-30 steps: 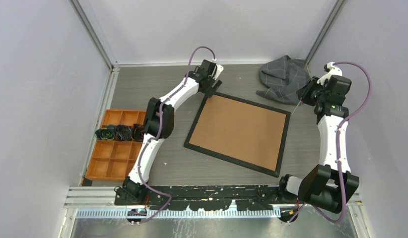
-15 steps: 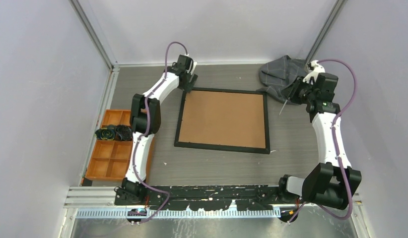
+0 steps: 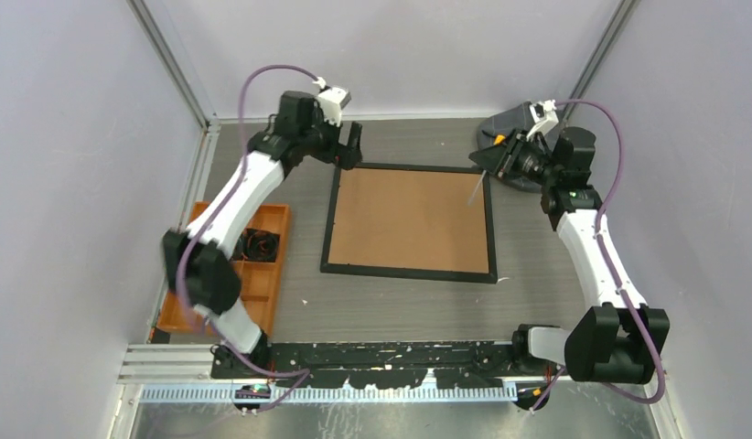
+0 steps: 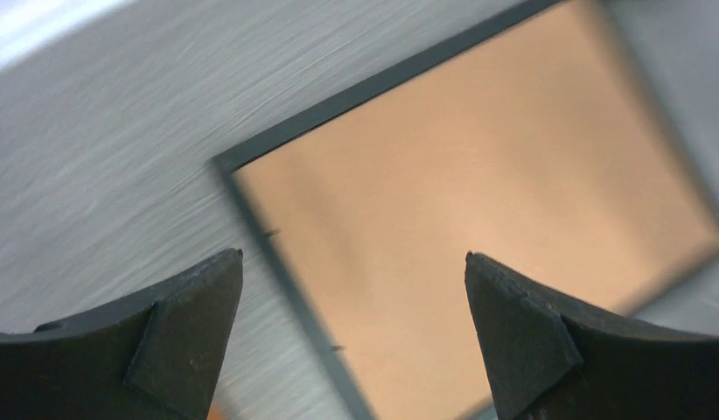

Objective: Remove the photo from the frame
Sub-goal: Adjust the screwdriver.

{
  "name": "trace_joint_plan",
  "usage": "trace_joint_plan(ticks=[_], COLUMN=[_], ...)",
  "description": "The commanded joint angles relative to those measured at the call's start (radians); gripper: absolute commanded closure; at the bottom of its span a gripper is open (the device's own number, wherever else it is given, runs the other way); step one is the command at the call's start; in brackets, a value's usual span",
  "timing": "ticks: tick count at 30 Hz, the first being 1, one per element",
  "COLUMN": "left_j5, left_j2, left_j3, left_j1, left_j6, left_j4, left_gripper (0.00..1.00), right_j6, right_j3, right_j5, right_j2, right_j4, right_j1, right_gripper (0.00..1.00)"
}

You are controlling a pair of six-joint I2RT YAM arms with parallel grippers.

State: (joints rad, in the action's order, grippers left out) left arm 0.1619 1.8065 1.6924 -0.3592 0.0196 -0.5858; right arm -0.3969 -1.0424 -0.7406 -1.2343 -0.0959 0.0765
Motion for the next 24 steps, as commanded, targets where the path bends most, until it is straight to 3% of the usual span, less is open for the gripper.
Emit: trace_joint_plan(ticks=[1,5,10,14,21,24], left_j5=[0.495,0.717,0.846,0.903,1.004,1.015], left_j2=[-0.312,-0.372,-0.334,-0.270,-0.207,-0.185], left_j3=[-0.247,-0.322,-0.362,-0.365,-0.388,-0.379], left_j1=[-0.100,-0.211,-0.272,-0.302,-0.303,-0.306], left_j6=[-0.121,-0.180,-0.236,-0.328,-0.662,-0.712], left_j4=[0.345,0.405,0.471,0.589,0.959,1.009], left_gripper=[0.00,0.00,0.01,0.04,0.10,0.16], right_j6=[-0.244,-0.453,-0.723,-0.747,-0.681,-0.671], right_j3=[0.025,0.044,0.112,0.149,0.232,0.252], right_j5=[-0.084,-0.101,-0.100,-0.084,-0.061,-0.058], right_j2=[0.057,0.016,-0.026,-0.007,0.015,0.010], right_j4=[0.414,0.690,1.049,1.097,1.071,1.074], right_j1=[-0.057,-0.132,-0.199,-0.251,-0.284,-0.291], right_gripper=[0.99,0.99,0.99,0.99,0.99,0.99])
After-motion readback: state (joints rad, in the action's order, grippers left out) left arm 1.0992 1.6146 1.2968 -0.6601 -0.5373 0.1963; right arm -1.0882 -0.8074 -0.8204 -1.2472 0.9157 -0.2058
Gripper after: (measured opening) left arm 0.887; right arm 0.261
